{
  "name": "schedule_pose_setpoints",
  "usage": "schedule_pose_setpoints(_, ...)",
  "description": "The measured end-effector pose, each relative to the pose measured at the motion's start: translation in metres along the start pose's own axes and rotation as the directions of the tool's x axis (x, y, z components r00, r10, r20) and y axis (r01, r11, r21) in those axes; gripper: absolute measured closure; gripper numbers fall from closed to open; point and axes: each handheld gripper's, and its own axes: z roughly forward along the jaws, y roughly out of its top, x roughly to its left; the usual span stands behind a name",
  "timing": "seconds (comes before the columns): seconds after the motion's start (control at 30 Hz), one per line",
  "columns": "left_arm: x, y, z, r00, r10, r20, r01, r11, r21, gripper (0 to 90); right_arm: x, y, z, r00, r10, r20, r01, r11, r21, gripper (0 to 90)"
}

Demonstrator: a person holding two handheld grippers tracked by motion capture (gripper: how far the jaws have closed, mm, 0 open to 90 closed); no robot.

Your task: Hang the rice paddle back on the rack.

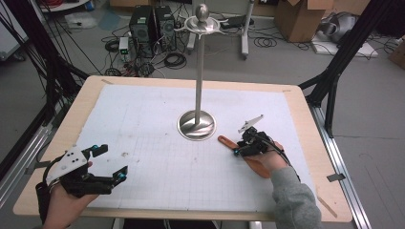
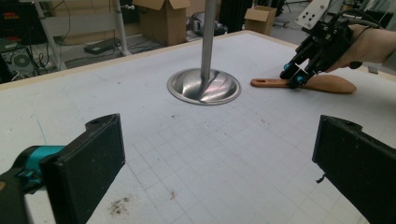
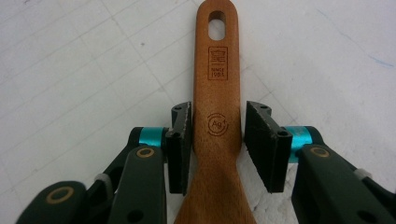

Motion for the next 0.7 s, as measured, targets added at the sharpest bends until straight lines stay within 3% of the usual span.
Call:
schedule_pose_setpoints(0.47,0.000,0.000,0.002,1.0000,0.000,0.001,0.000,1.0000,0.003,2.7,0.005,0.000,-0.001,0.9994,0.000,0.034,-0.001,1.000,0.007,64.6)
schedule_pose_setpoints(0.57,0.000,0.000,0.002,1.0000,-0.001,-0.001,0.001,1.0000,0.005,2.8,0.005,0.000,-0.004,0.9993,-0.004,0.038,0.004,1.000,-0.004,64.6)
schedule_pose_setpoints(0.7,0.001,0.000,0.004,1.0000,-0.001,-0.001,0.001,1.0000,0.006,2.7,0.002,-0.001,-0.014,0.9993,0.018,0.033,-0.016,0.998,-0.068,64.6)
